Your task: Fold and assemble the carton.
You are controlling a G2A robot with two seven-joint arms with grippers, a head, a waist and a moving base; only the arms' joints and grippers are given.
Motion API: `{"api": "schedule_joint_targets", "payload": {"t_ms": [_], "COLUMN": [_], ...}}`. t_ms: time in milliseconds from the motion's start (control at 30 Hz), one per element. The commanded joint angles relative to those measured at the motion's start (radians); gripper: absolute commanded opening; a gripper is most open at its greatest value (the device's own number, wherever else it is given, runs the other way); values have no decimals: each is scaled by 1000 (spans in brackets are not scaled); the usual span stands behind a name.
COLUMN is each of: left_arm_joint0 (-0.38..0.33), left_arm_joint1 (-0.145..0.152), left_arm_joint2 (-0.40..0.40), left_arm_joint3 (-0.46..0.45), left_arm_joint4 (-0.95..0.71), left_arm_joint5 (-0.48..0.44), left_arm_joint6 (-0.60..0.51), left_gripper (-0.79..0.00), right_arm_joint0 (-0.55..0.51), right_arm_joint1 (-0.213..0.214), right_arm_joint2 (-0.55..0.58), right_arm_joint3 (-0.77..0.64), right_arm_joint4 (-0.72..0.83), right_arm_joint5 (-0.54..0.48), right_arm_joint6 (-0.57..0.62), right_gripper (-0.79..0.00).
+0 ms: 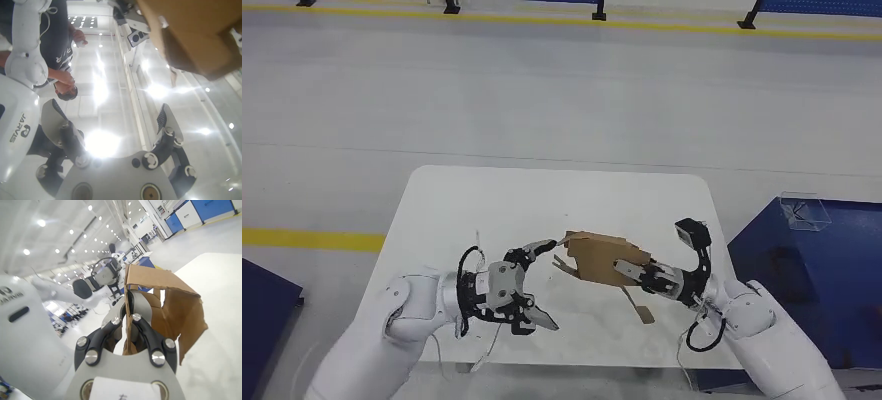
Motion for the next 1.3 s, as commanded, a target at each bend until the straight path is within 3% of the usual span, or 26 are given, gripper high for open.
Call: {"api": "schedule_joint_targets", "payload": {"t_ms": [0, 33, 100, 200, 367, 633, 867, 1267], "left_arm_joint0": [48, 70, 100, 120, 120, 158, 159, 104], "left_arm_joint1": [2, 4, 6, 6, 6, 7, 2, -16], "left_arm_joint2": [-28, -46, -52, -60, -60, -10, 18, 63], "left_arm_joint3": [-40, -61, -71, -77, -77, -173, -194, -156], "left_arm_joint4": [190, 297, 419, 549, 549, 774, 797, 736], "left_arm_joint5": [-39, -77, -127, -211, -211, -235, -227, -159], "left_arm_joint6": [-80, -112, -135, -180, -180, -148, -161, -86], "left_gripper": [0, 0, 0, 0, 0, 0, 0, 0], "right_arm_joint0": [22, 37, 53, 53, 51, 38, 30, 4], "right_arm_joint1": [3, 3, 1, 1, 1, -8, -16, -26], "right_arm_joint2": [-1, 3, 7, 7, 8, 9, 8, 22], "right_arm_joint3": [20, 43, 74, 74, 72, 36, 13, -8], "right_arm_joint4": [262, 384, 488, 488, 487, 412, 363, 322], "right_arm_joint5": [86, 147, 204, 204, 206, 294, 292, 302], "right_arm_joint6": [146, 230, 316, 316, 310, 250, 262, 295], "right_gripper": [-785, -785, -785, -785, -785, -785, -785, -785]}}
